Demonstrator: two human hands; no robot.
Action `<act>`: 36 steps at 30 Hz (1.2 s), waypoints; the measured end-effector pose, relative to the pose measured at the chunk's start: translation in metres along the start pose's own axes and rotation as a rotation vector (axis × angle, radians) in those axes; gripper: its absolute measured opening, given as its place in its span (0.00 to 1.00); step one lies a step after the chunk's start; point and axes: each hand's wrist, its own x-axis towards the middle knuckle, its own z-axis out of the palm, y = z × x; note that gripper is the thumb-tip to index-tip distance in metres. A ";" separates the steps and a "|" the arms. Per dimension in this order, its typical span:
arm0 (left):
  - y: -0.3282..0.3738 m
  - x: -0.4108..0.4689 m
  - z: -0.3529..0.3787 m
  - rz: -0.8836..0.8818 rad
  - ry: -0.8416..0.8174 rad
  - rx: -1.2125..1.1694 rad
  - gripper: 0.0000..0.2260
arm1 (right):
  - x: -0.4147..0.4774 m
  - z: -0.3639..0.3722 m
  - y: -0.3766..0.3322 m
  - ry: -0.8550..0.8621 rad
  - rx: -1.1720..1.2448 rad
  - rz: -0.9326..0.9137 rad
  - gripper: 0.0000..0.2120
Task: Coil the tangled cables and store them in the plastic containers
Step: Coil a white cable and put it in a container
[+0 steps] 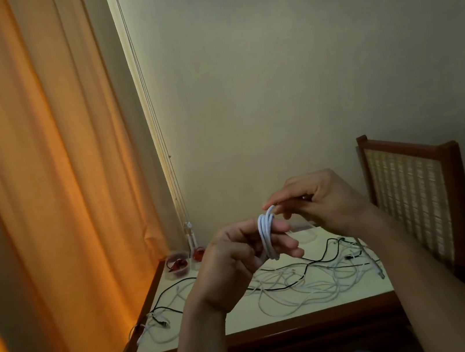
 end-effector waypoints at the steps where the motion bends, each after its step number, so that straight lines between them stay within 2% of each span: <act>1: -0.001 0.000 0.000 0.009 0.011 -0.037 0.25 | 0.000 0.002 0.002 0.005 -0.004 0.005 0.08; 6: -0.003 0.001 0.003 0.080 0.096 -0.261 0.26 | -0.003 0.011 0.010 0.018 -0.087 -0.012 0.15; 10: 0.001 0.006 0.000 0.183 0.176 -0.515 0.28 | -0.010 0.010 0.013 0.004 -0.157 0.071 0.14; 15: 0.006 0.017 0.005 0.314 0.225 -0.513 0.33 | -0.018 0.022 -0.006 -0.049 -0.246 0.180 0.15; 18: 0.006 0.021 0.004 0.360 0.295 -0.400 0.35 | -0.020 0.027 -0.026 -0.112 -0.384 0.270 0.12; 21: 0.006 0.021 0.000 0.345 0.377 -0.191 0.35 | -0.020 0.026 -0.046 -0.174 -0.543 0.341 0.08; 25: 0.002 0.018 0.007 0.262 0.393 0.340 0.37 | -0.023 0.020 -0.065 -0.195 -0.644 0.310 0.07; 28: -0.003 0.016 0.011 0.199 0.350 0.700 0.34 | -0.025 0.016 -0.070 -0.149 -0.684 0.248 0.08; 30: -0.006 0.015 0.009 0.175 0.304 0.847 0.29 | -0.027 0.011 -0.071 -0.071 -0.655 0.187 0.08; 33: -0.006 0.013 0.004 0.176 0.222 0.991 0.20 | -0.029 0.003 -0.074 0.077 -0.470 0.141 0.05; 36: -0.001 0.010 0.006 0.146 0.150 0.900 0.10 | -0.030 -0.001 -0.082 0.179 -0.241 0.104 0.05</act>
